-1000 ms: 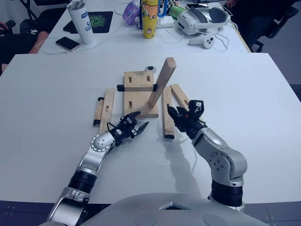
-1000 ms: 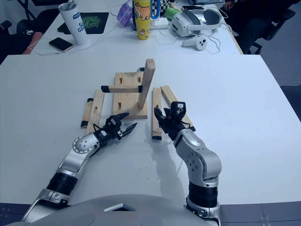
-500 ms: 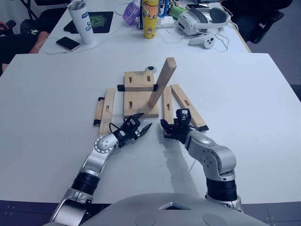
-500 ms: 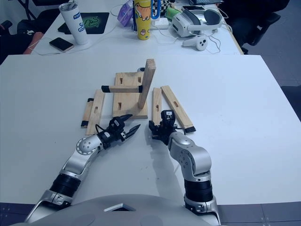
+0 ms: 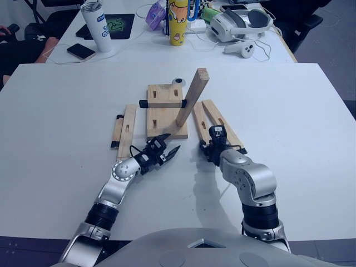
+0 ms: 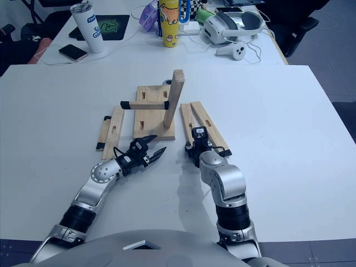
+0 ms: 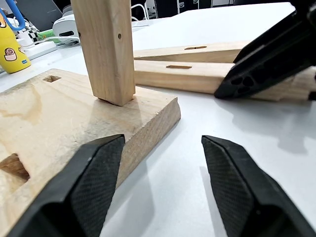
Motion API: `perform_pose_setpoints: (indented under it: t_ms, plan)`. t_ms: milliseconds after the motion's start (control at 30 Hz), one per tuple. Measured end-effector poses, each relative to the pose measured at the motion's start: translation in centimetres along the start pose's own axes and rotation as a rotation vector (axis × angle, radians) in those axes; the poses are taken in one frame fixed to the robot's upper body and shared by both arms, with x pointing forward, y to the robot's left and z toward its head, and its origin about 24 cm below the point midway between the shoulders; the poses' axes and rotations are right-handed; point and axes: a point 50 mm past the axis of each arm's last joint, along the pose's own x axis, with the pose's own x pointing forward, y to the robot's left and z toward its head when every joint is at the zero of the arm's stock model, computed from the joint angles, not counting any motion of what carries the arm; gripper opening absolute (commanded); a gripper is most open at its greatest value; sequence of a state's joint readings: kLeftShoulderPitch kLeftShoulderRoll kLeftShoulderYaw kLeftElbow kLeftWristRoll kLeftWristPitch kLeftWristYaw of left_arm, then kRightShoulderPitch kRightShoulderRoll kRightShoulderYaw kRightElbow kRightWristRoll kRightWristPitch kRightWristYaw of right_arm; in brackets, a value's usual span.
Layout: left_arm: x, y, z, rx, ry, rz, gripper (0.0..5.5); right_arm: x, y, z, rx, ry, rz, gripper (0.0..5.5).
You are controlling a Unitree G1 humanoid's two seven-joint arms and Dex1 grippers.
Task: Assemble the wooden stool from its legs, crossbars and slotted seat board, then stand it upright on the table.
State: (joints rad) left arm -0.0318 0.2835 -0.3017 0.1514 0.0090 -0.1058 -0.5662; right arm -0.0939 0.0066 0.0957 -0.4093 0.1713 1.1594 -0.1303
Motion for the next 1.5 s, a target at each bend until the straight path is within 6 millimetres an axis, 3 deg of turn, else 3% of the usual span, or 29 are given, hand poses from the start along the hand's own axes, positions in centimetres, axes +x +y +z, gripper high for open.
perform_pose_setpoints:
  t_ms: [67,133,200,233,400,500,667,733,800,1000,1167,1500]
  plan:
    - [0.1,0.0,0.1,0.028,0.009,-0.011,2.88,-0.2,-1.0,1.7,0.030,-0.119,-0.039,2.06]
    - [0.0,0.0,0.0,0.073,0.038,-0.060,2.88,-1.1,-1.9,5.5,0.015,-0.329,-0.063,2.06]
    - [-0.3,-0.3,0.1,0.080,0.051,-0.107,2.88,-3.0,-2.8,10.6,0.010,-0.604,-0.026,2.06]
    - [-0.4,-0.4,0.2,0.071,0.054,-0.125,2.88,-3.7,-3.1,12.0,0.031,-0.684,0.013,2.06]
    - [-1.2,-0.7,0.9,-0.088,0.075,-0.222,2.88,-5.5,-4.4,13.4,0.154,-0.829,0.369,2.06]
    - [-1.9,0.1,2.7,-0.218,0.016,-0.254,2.88,-7.2,-5.4,13.6,0.126,-0.835,0.609,2.06]
    - [-3.1,1.4,4.7,-0.416,-0.062,-0.306,2.88,-10.1,-5.2,12.8,0.071,-0.741,1.047,2.06]
    - [-4.5,2.2,5.9,-0.569,-0.106,-0.372,3.07,-11.6,-5.1,10.3,-0.001,-0.575,1.274,2.06]
    - [-5.5,3.2,7.3,-0.645,-0.158,-0.413,3.23,-11.7,-5.1,8.3,0.028,-0.468,1.355,2.06]
    - [-7.3,4.5,10.3,-0.825,-0.295,-0.542,4.06,-11.1,-4.7,4.8,0.144,-0.335,1.461,2.06]
    - [-7.3,4.7,11.8,-0.875,-0.350,-0.613,4.09,-9.9,-5.2,2.4,0.221,-0.246,1.457,2.06]
    - [-6.9,4.8,13.0,-0.898,-0.346,-0.661,4.09,-9.6,-5.4,1.2,0.193,-0.180,1.491,2.06]
